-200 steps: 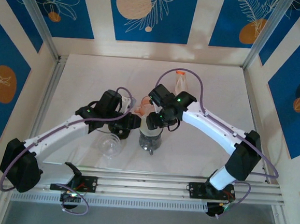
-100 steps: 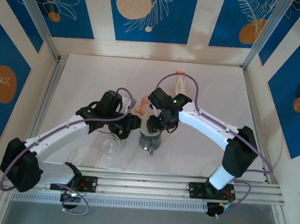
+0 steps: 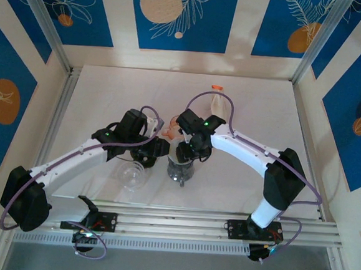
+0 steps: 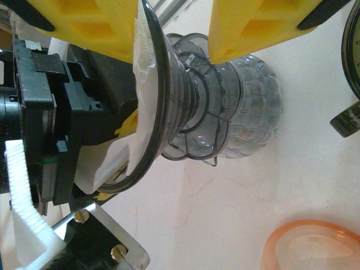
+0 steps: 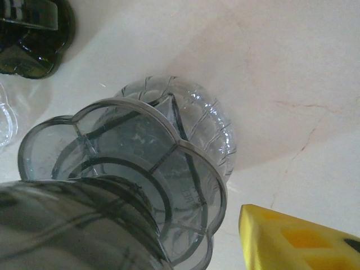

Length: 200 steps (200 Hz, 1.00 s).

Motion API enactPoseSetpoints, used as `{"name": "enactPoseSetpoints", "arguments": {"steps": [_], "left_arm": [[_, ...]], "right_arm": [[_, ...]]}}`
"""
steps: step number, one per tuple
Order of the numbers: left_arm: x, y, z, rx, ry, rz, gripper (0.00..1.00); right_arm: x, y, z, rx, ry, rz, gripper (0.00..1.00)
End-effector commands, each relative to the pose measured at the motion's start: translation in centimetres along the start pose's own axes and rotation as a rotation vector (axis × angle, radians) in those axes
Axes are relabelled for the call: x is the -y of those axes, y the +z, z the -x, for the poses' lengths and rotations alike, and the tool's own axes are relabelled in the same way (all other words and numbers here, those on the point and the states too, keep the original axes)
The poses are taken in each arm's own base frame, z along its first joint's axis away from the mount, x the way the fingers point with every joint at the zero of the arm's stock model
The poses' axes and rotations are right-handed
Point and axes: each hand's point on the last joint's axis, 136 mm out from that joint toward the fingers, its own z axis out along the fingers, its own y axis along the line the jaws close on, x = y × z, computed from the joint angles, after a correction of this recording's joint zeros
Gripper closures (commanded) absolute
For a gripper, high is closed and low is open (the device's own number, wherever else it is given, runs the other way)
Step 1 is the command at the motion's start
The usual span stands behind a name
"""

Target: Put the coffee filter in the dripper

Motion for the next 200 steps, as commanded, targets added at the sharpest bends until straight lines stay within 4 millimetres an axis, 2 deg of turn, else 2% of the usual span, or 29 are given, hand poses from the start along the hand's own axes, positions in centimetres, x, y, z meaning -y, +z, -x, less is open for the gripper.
{"name": "enactPoseSetpoints", "arguments": {"steps": [1,48,118,157,200], "left_arm": [[-0.1,0.5,-0.7,-0.022,-0.005,0.000,0.65],[-0.2,0.7,-0.8,-0.025,-0.008,-0.001,0.65],[-0.2,0.7,-0.8,-0.023,-0.011,0.000,0.67],[0.1,0.7,-0.6,-0.016,-0.014,-0.010,0.67],[0.2,0.6,-0.6,-0.015,-0.018,-0.011,0.67]], "right_arm": [[0.2,0.9,-0.7,-0.025,-0.018,-0.022,0.43],[-0.1,0.1,-0.3,0.007,-0.025,-0.020,0.43],[-0.4,-6.0,0.4,0.163,-0.016,-0.008,0.42],[0.4,-9.3,0.3,0.257,0.016,-0.014,0.42],[2.1,-12.5,0.4,0.392,0.073,-0.038,0.42]]}}
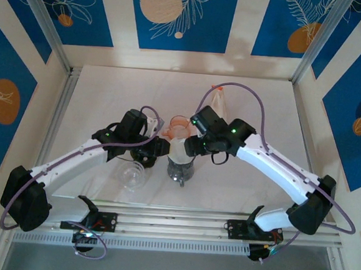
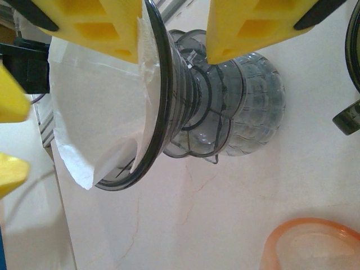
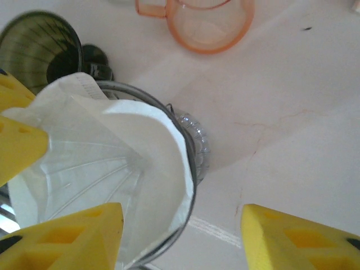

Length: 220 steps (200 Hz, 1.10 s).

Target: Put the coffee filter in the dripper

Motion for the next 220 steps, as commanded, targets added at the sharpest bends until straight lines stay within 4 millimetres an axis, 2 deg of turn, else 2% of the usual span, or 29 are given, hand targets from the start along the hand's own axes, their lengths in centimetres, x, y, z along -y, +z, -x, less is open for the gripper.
{"name": "enactPoseSetpoints", "arguments": {"steps": [1,30,61,126,187,204,220], "left_arm": [[0.2,0.5,-0.8,-0.024,-0.002,-0.005,0.67],[0.6,0.5,-0.7,-0.018,-0.013,-0.024,0.67],[1.1,0.5,-0.5,-0.012,-0.020,-0.043,0.63],[1.4,-0.9,0.2,0.041,-0.014,-0.027,0.44],[2.8,-4.0,1.3,0.130,0.029,-0.016,0.32],[2.6,-5.3,1.4,0.170,0.059,0.014,0.30],[1.5,-6.2,1.0,0.205,0.068,0.067,0.27]], "right_arm": [[1.4,-2.3,0.9,0.089,0.049,-0.036,0.42],[2.3,-3.5,1.2,0.134,0.076,-0.035,0.42],[2.9,-3.8,1.0,0.154,0.109,-0.041,0.43],[3.9,-4.9,0.6,0.185,0.144,-0.044,0.43],[4.9,-6.0,-0.7,0.226,0.185,-0.017,0.43],[4.4,-5.8,-1.5,0.228,0.183,0.032,0.43],[4.0,-5.1,-2.8,0.213,0.181,0.075,0.43]]}}
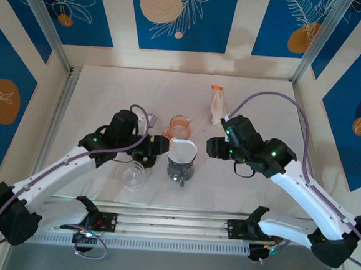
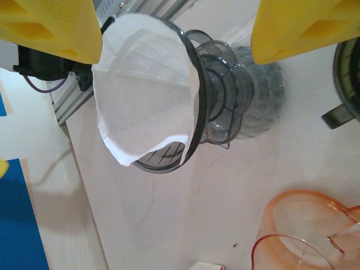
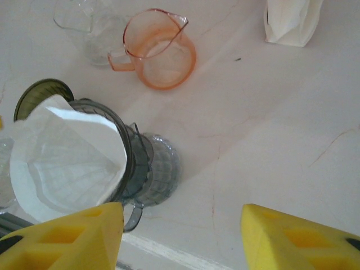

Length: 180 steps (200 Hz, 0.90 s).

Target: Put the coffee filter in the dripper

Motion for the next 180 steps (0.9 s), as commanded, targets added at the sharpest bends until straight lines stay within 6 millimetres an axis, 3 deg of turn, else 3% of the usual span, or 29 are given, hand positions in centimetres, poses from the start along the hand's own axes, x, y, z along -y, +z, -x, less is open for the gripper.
{"name": "enactPoseSetpoints", "arguments": {"steps": [1,46,72,111,157,180], "left_arm": [[-0.5,-2.1,0.3,0.063,0.054,0.066,0.27],[-4.4,-3.4,-3.4,0.046,-0.023,0.179,0.30],[-5.7,-2.9,-5.8,-0.038,-0.055,0.202,0.31],[-6.3,-2.5,-6.1,0.004,-0.083,0.180,0.32],[-6.5,-2.5,-6.7,0.003,-0.088,0.168,0.33],[-6.2,-1.8,-7.0,-0.031,-0.084,0.147,0.35]], "right_arm": [[-0.5,0.2,-1.5,-0.014,0.027,0.072,0.43],[-0.1,1.6,-5.7,-0.019,0.078,0.167,0.46],[-1.2,2.7,-8.2,-0.055,0.050,0.274,0.46],[-2.1,5.6,-12.4,-0.070,0.002,0.302,0.50],[-1.1,7.0,-13.8,-0.084,0.018,0.237,0.46],[-2.3,6.7,-13.6,-0.053,-0.033,0.321,0.46]]}}
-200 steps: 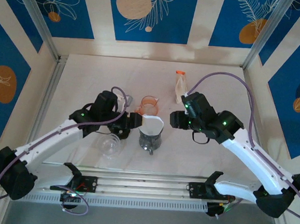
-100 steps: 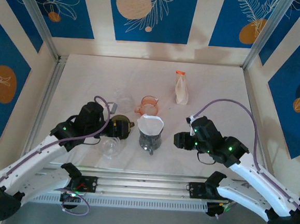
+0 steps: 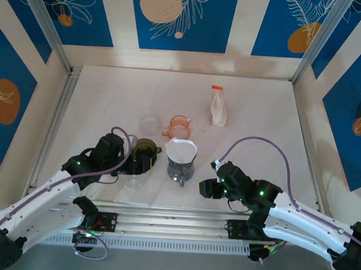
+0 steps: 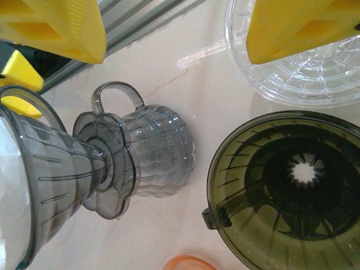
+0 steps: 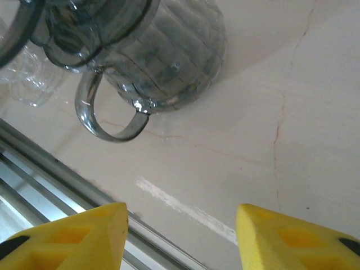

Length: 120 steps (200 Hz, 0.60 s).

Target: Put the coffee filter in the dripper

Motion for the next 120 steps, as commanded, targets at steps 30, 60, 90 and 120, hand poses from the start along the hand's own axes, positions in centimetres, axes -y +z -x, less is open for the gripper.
{"name": "enactPoseSetpoints", "arguments": {"steps": [30,60,90,120], "left_arm": [[1.3,1.2,-0.1,-0.012,0.000,-0.086,0.39],[1.4,2.1,-0.4,-0.027,-0.028,-0.108,0.49],[2.0,3.7,-0.9,-0.074,-0.064,-0.156,0.57],[2.6,5.0,-1.2,-0.111,-0.044,-0.147,0.62]], "right_arm": [[-3.6,0.8,0.2,0.055,-0.086,0.208,0.47],[-3.8,1.8,-0.6,0.071,-0.132,0.213,0.47],[-3.7,3.0,-1.2,0.046,-0.155,0.198,0.47],[-4.2,4.0,-1.4,0.021,-0.202,0.175,0.47]]}}
